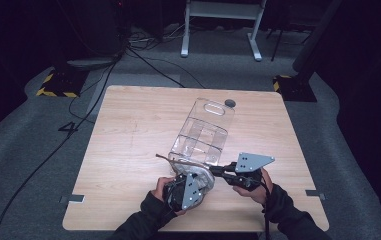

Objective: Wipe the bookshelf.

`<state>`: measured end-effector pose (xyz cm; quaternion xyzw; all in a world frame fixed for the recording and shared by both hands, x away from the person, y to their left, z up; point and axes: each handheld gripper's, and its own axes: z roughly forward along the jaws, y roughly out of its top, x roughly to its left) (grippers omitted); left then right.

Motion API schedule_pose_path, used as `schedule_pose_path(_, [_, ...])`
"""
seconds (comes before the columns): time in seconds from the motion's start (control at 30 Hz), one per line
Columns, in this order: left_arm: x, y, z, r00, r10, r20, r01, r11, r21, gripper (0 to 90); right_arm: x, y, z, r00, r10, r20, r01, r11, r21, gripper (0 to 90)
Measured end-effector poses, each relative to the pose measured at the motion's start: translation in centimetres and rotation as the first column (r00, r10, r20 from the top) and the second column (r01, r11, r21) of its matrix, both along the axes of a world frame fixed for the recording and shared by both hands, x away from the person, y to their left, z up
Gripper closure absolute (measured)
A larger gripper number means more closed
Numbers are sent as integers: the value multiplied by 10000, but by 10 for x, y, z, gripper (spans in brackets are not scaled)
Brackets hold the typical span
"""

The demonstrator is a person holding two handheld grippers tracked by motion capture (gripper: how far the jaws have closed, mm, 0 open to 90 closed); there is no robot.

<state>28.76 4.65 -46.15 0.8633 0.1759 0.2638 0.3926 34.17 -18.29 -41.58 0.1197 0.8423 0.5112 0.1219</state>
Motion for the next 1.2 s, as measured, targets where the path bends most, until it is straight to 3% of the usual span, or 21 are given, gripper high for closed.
schedule_pose_path(0.13, [8,1,-12,9971,-114,-749,121,9999,96,648,-1,1,0,10000,-41,36,41,10000,7,872])
schedule_pose_path(0.23, [9,0,-17,9948,-176,-1001,206,9994,295,647,-1,0,-1,10000,-63,35,63,10000,45,872])
schedule_pose_path(0.33, [11,-2,-25,9924,-221,-1208,299,9976,631,647,-2,0,-1,9999,-92,75,92,10000,32,872])
schedule_pose_path(0.47, [13,2,-24,9925,-290,-1185,390,9958,823,649,-3,1,-1,9998,-99,145,99,9999,17,872])
schedule_pose_path(0.57, [16,17,-24,9919,71,-1271,30,9968,797,652,-2,0,-1,9998,-90,149,90,10000,17,872])
schedule_pose_path(0.67, [23,38,-24,9823,582,-1779,-510,9977,448,651,-2,-1,-1,9997,-66,214,66,10000,16,872])
schedule_pose_path(0.73, [28,50,-25,9704,921,-2231,-913,9957,139,650,-2,-2,-2,9998,-74,199,73,10000,60,872])
schedule_pose_path(0.83, [32,57,-24,9626,951,-2535,-945,9954,147,646,-3,-1,-2,9997,-94,244,93,9999,39,872])
schedule_pose_path(0.87, [31,56,-23,9595,1035,-2619,-980,9946,340,645,-3,-1,-2,9997,-88,231,87,9999,51,872])
schedule_pose_path(1.0, [30,53,-20,9626,1273,-2392,-1181,9916,525,659,-2,-2,-2,9998,-91,179,89,9999,102,872])
schedule_pose_path(1.2, [28,60,4,9773,1608,-1383,-1630,9866,-53,686,-2,-2,-2,9998,-109,186,107,9999,90,869])
